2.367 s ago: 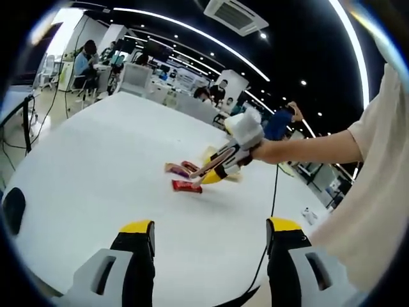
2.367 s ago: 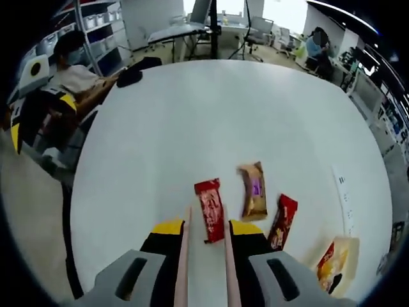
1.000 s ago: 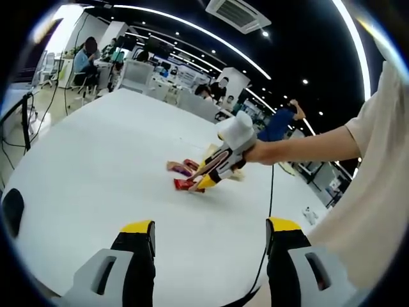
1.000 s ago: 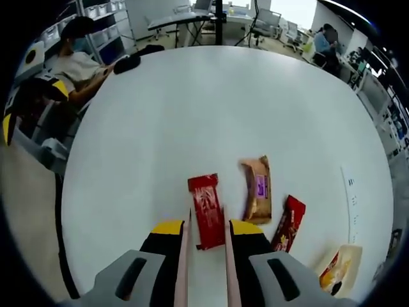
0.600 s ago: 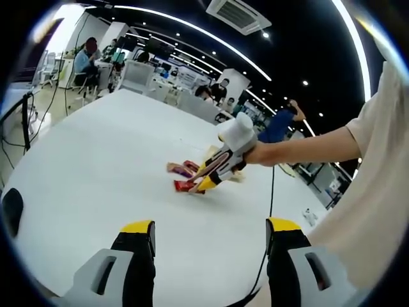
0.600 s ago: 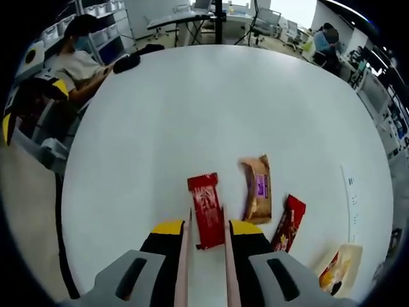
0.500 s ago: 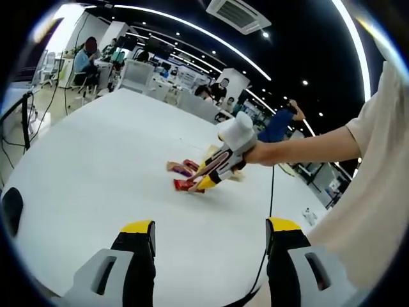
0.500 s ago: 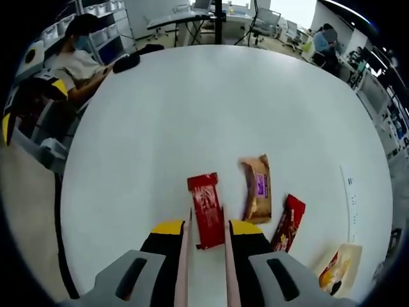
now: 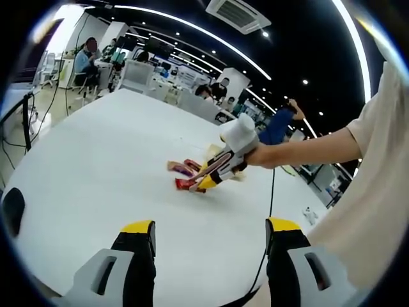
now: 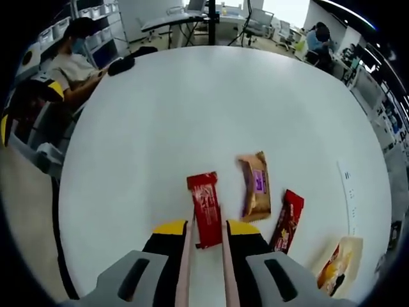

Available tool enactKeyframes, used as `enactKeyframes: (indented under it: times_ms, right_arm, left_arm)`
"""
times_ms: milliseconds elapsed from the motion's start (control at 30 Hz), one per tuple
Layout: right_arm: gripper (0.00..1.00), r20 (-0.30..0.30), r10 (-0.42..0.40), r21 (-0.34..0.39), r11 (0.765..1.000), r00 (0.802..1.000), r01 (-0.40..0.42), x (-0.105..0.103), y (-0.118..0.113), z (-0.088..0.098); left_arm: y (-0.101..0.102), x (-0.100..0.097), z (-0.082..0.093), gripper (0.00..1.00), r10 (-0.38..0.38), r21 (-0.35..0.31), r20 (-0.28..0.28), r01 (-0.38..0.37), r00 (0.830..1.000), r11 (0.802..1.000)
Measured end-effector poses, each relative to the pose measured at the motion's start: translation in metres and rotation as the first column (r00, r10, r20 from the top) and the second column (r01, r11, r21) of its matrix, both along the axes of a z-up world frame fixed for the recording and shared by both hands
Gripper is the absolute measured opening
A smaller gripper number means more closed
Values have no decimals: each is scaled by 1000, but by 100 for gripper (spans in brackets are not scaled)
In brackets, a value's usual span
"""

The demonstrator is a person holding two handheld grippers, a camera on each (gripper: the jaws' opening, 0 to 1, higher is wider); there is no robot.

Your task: Place the target food into the container with the food tongs after gripping and lifting it, then release it inside without dropping or visibly crushing the food.

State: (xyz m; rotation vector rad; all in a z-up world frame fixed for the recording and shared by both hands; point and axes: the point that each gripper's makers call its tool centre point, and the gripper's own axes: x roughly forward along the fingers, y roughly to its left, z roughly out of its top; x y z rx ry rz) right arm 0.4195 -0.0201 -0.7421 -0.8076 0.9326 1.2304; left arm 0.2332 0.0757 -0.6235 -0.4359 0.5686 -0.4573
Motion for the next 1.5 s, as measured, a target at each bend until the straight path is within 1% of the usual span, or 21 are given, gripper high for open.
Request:
enactKeyframes:
  times_ms: [133, 433, 567, 700, 833, 1333, 1400, 1433, 1500]
  right_arm:
    - [22, 4, -10, 9, 1000, 1000, 10, 1, -1, 3]
    - [21, 10, -49, 57, 997, 999, 48, 6, 1, 21]
    - [21, 18, -59, 70, 996, 998, 57, 7, 1, 26]
    - [21, 28, -78, 94, 993, 997, 75, 9, 0, 35]
    - [21, 41, -97, 115, 989, 994, 91, 11, -3, 45]
    - [21, 74, -139, 141, 982, 987, 128, 14, -17, 67]
    - [21, 81, -148, 148, 980, 986, 135, 14, -19, 71]
    - [21, 95, -160, 154, 978, 983, 144, 17, -21, 74]
    - [21, 98, -185, 169, 971, 978, 167, 20, -25, 79]
  left_arm:
    - [-1, -1, -1, 69, -1, -1, -3, 1, 1000, 1000]
    - [-4, 3, 2, 69, -14, -1, 6, 14, 1000, 1000]
    - [-6, 4, 4, 69, -19, 1, 12, 19, 1000, 1000]
    - [-7, 4, 5, 69, -25, 1, 16, 25, 1000, 1000]
    - [-10, 4, 6, 69, -34, 2, 19, 34, 999, 999]
    - [-16, 2, 15, 70, -59, 12, 47, 58, 997, 998]
    - [-17, 2, 16, 70, -66, 14, 51, 65, 997, 998]
    - [-19, 3, 17, 70, -72, 15, 52, 71, 996, 997]
    - [-21, 4, 18, 70, -86, 18, 55, 85, 995, 996]
